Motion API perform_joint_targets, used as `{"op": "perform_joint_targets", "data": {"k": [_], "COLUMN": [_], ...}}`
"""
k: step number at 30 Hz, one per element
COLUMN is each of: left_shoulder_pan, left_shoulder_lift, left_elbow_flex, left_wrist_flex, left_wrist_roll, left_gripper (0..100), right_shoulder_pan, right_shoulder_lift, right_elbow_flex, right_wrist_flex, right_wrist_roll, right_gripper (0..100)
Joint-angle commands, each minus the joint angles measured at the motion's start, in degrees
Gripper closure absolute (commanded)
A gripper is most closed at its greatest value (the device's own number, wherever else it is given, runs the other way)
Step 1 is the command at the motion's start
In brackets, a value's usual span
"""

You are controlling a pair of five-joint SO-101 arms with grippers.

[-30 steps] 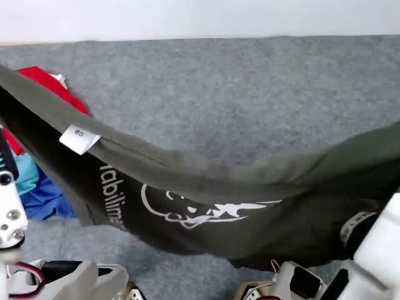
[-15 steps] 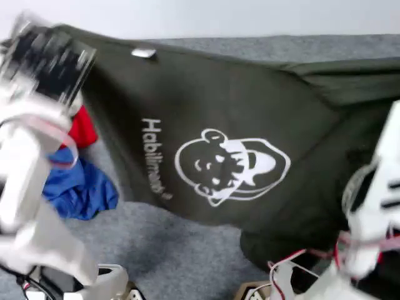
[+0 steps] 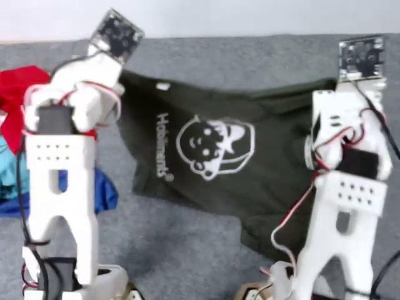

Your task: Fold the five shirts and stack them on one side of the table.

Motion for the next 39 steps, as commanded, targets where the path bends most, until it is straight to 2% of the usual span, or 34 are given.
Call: {"op": "perform_joint_targets", "data": {"k": [1, 4, 7, 12, 14, 19, 24, 30, 34, 39], "left_shoulder_pan": [0.5, 0.9, 1.1, 1.1, 1.2, 2.1, 4.6, 9.6, 12.2, 12.2], "left_shoulder_lift": [0.5, 5.2, 11.6, 21.0, 22.8, 21.7, 18.7, 14.9, 12.6, 9.7], "left_elbow_flex": [10.4, 13.2, 10.8, -0.5, -6.5, -22.6, -40.3, -60.7, -71.3, -79.4], "left_wrist_flex": [-17.9, -25.8, -30.8, -32.4, -28.9, -13.1, 0.9, 13.3, 20.5, 27.3], "left_wrist_roll": [-0.2, -0.2, -0.2, 5.2, 6.7, 6.9, 6.9, 6.2, -2.1, -11.5], "left_gripper": [100, 100, 100, 100, 100, 100, 100, 100, 100, 100], "right_shoulder_pan": [-0.3, 0.3, 0.3, 0.3, 0.5, 2.7, 2.9, 3.7, 7.1, 11.6], "right_shoulder_lift": [5.6, 11.6, 16.2, 18.2, 18.2, 13.3, 4.4, -6.7, -11.1, -15.4], "right_elbow_flex": [0.2, 0.0, 0.0, 0.0, -0.3, -3.1, -10.0, -17.6, -21.2, -24.8], "right_wrist_flex": [-9.0, -16.6, -22.5, -26.1, -25.6, -24.1, -13.1, -3.4, 0.2, 2.1], "right_wrist_roll": [0.6, 0.4, 0.5, 0.6, 0.6, 0.6, 0.5, 0.6, 0.6, 0.7], "right_gripper": [98.9, 99.0, 99.0, 99.0, 99.0, 99.0, 99.0, 99.0, 99.0, 99.0]}}
